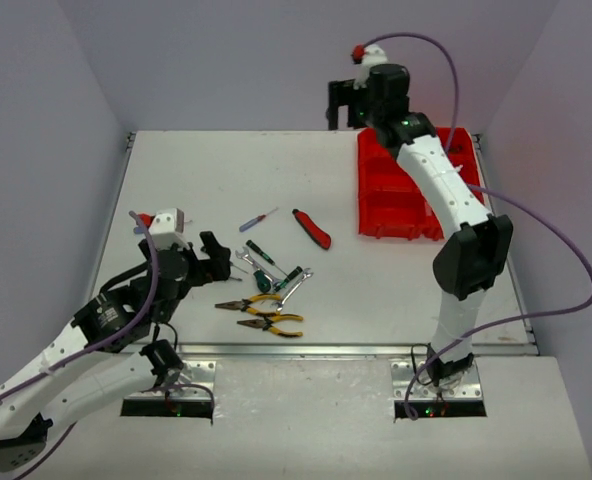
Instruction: Sort the tools into containers
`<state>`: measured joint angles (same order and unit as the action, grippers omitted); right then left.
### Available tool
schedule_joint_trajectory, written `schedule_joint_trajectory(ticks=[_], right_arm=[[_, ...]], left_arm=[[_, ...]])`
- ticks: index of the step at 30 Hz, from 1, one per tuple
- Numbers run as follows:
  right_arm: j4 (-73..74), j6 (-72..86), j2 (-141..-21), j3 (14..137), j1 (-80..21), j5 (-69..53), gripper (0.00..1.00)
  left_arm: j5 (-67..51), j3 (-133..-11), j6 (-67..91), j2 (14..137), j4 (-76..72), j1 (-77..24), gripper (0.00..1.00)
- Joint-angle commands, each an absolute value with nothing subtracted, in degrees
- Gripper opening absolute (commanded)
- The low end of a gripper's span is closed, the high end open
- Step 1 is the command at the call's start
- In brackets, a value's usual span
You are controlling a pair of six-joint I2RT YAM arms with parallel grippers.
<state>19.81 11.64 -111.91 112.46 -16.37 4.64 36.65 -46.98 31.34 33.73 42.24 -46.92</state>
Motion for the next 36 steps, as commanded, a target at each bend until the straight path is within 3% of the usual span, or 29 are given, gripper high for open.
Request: schedule_joint_trajectory(ticks=[1,7,13,17,28,31,33,36], right_arm=[[34.91,7.66,-113.55,110.12,-27.36,2.37,0.99],[39.26,10.12,-117.18,104.82,-34.98,7.64,0.98],[40.61,9.98,-123.89,103.89,-36.21,6.14,0.86],[41.43,8.23,-130.55,107.39,-36.10,6.61,0.79],[42.05,6.44,-140.23,114.80,-33.31,4.76,0.73],[43.47,5.59,-142.60,115.64,-33.19,4.94,0.66],[43.79,5.74,-142.88,114.99,-32.94,2.58,0.54],[43.86,6.18,-142.27,114.06,-32.87,0.63,0.48]], left_arm=[[40.21,-49.00,33.45,30.45,42.59,-45.97,1.00],[40.29,-48.32,33.57,26.07,42.08,-45.97,1.00],[39.92,-48.33,33.33,26.38,41.92,-46.04,1.00],[39.56,-48.31,33.08,26.94,41.78,-45.97,1.00],[38.46,-48.07,32.23,26.74,40.94,-45.97,1.00],[38.07,-47.99,31.95,26.97,40.78,-45.97,1.00],[37.95,-48.00,31.90,27.35,40.78,-45.97,1.00],[37.82,-48.02,31.85,27.51,40.78,-45.97,1.00]])
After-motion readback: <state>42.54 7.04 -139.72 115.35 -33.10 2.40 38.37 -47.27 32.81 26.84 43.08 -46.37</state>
